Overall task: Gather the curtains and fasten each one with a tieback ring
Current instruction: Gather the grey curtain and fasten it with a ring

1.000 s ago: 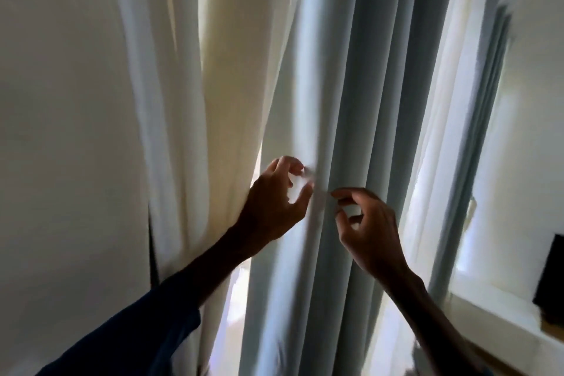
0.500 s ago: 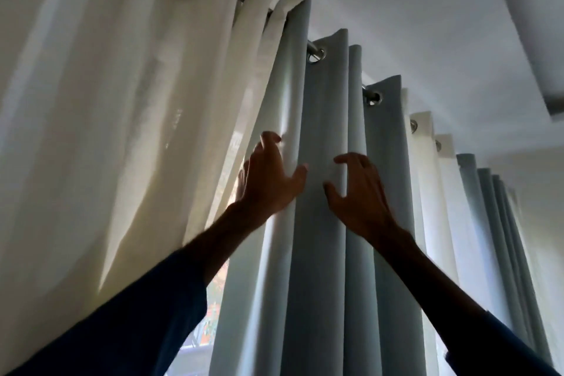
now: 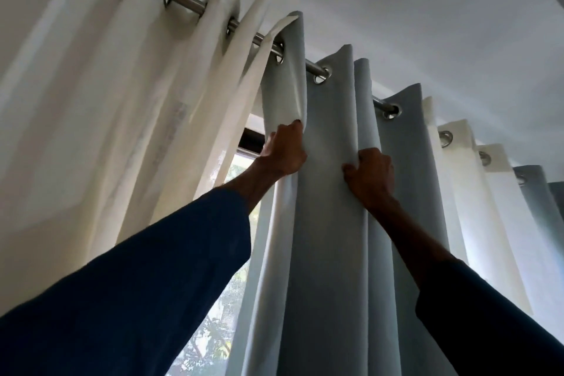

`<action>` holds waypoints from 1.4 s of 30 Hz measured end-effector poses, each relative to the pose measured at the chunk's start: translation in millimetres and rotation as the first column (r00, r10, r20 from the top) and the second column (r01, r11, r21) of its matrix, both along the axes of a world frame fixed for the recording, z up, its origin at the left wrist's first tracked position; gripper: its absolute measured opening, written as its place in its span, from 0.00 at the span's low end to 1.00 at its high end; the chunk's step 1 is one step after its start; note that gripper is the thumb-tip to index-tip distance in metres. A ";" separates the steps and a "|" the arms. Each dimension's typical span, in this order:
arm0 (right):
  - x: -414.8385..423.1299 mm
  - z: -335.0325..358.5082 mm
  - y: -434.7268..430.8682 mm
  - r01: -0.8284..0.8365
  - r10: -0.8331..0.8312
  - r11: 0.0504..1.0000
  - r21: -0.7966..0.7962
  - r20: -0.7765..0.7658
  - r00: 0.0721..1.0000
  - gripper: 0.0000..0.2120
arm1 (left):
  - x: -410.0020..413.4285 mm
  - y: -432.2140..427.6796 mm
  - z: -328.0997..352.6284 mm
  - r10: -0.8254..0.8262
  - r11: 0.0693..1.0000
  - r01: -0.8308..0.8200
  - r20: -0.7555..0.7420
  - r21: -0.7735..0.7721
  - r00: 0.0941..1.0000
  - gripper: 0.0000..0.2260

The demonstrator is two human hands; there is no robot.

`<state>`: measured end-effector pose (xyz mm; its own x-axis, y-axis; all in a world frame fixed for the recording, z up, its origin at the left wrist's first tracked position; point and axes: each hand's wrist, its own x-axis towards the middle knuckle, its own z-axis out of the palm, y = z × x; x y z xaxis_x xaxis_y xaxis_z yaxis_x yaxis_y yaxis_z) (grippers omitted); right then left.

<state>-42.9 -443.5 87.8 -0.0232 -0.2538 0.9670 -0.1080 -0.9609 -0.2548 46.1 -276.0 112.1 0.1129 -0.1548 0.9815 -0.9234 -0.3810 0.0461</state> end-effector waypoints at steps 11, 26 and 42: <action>-25.1 -3.8 -49.2 0.042 -0.034 0.995 -0.086 0.093 0.995 0.14 | -19.9 -93.7 8.4 -0.096 0.984 0.082 0.079 0.159 0.992 0.14; 46.8 -15.0 133.8 -0.037 0.054 0.938 -0.344 0.041 0.998 0.13 | 45.9 47.5 -32.7 -0.362 0.930 0.354 0.071 0.103 0.930 0.04; -9.3 -69.2 76.8 0.134 -0.129 0.955 -0.266 0.035 0.991 0.09 | 15.5 0.8 -70.9 -0.278 0.960 0.278 0.194 0.028 0.941 0.15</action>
<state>-52.2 -366.7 18.6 -0.0561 0.0199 0.9982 -0.2358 -0.9718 0.0061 61.5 -275.2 41.3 -0.1279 -0.1532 0.9799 -0.9835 -0.1077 -0.1452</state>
